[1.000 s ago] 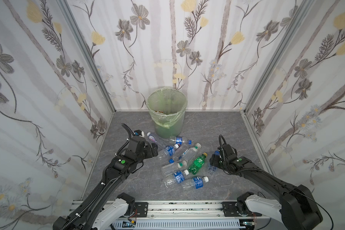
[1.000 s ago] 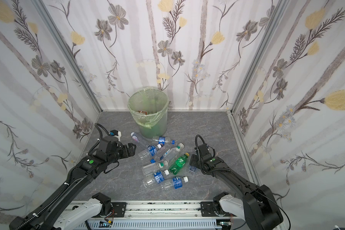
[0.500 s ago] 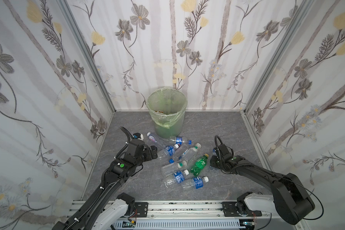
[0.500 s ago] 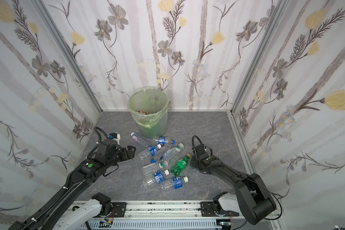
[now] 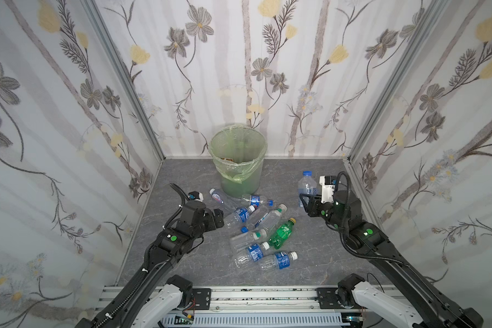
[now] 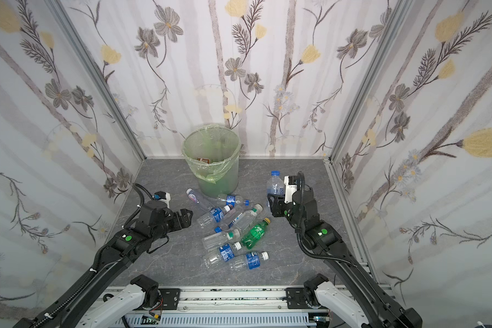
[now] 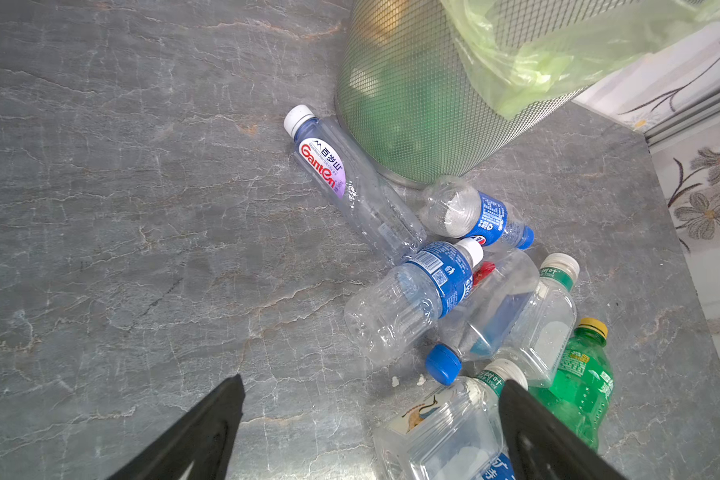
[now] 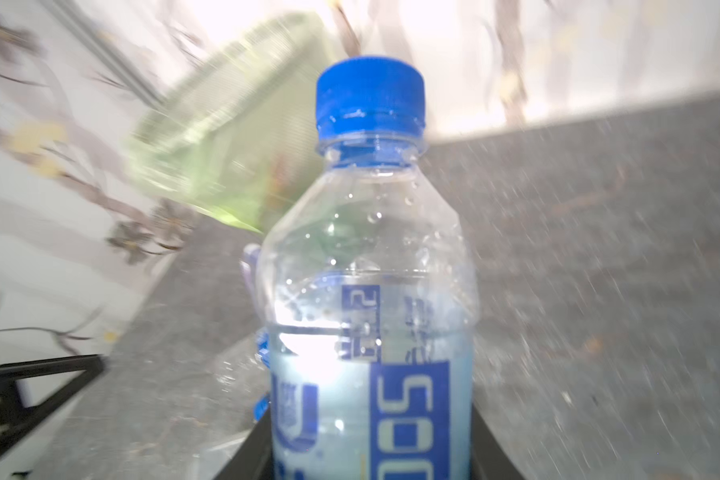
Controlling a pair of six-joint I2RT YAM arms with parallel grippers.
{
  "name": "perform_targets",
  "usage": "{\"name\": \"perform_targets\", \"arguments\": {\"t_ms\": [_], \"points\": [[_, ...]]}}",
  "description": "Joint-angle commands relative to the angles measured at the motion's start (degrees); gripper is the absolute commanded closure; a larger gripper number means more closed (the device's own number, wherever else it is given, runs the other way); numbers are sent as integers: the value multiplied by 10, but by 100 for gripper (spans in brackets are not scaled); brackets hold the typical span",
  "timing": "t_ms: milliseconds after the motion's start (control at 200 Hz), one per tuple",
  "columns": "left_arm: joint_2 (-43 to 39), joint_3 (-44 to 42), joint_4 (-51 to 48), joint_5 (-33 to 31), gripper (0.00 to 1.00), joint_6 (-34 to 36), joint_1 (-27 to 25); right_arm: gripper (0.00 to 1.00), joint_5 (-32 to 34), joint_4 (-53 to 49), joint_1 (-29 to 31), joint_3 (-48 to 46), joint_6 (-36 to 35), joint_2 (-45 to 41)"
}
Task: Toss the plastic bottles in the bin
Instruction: 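Carry the soda water bottle over the wastebasket, release it, withdraw right gripper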
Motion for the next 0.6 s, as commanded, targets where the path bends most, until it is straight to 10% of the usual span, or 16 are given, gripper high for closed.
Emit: {"name": "perform_targets", "arguments": {"t_ms": [0, 285, 395, 595], "points": [[-2, -5, 12, -20, 4, -32, 0, 71, -81, 120, 2, 23, -53, -11], [1, -19, 13, -22, 3, -55, 0, 76, -146, 47, 21, 406, -76, 324], [2, -26, 16, -16, 0, -50, 1, 24, -150, -137, 34, 683, -72, 534], [6, -29, 19, -30, 0, -78, 2, 18, -132, -188, 49, 750, -68, 604]]}}
